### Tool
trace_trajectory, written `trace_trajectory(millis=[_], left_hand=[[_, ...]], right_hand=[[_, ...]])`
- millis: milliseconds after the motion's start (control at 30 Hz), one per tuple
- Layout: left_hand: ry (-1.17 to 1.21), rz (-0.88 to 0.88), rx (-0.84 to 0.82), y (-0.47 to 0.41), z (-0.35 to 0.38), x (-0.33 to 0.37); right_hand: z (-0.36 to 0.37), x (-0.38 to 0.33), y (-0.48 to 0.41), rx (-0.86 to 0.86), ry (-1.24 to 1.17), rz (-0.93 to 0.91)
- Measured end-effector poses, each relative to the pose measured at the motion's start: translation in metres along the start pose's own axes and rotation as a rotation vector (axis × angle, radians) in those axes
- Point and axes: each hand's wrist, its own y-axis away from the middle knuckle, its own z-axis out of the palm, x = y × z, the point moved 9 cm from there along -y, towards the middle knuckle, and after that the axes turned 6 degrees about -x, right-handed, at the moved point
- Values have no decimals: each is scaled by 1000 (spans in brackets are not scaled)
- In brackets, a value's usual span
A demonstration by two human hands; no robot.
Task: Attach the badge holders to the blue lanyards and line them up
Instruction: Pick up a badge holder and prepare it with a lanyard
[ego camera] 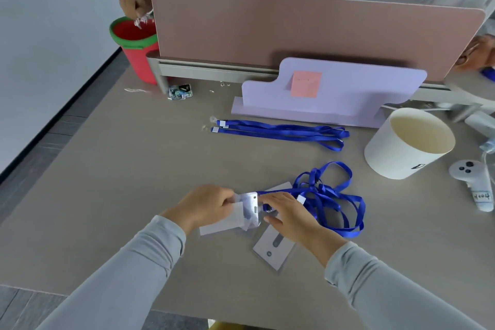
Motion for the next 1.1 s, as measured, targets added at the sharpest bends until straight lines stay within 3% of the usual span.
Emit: trace_trajectory(millis=[167,467,533,667,800,933,1100], left_hand=[[-82,73,86,-3,-22,10],[82,163,106,-33,-8,-2],[31,220,208,-40,-11,3],[-202,531,591,-34,-22,31],[-277,732,827,-25,-7,37],[-455,787,869,-32,21,35],[-593,820,855,-39,48,29]], right_hand=[[2,7,-5,-21,-199,73],[-14,32,4,-35,-394,168],[-19,42,3,23,-389,187],[-33,57,1,175,-421,168],[-31,72,-2,174,-540,189],[-19,84,-10,100,-390,196],[-17,84,-6,229,-289,91]])
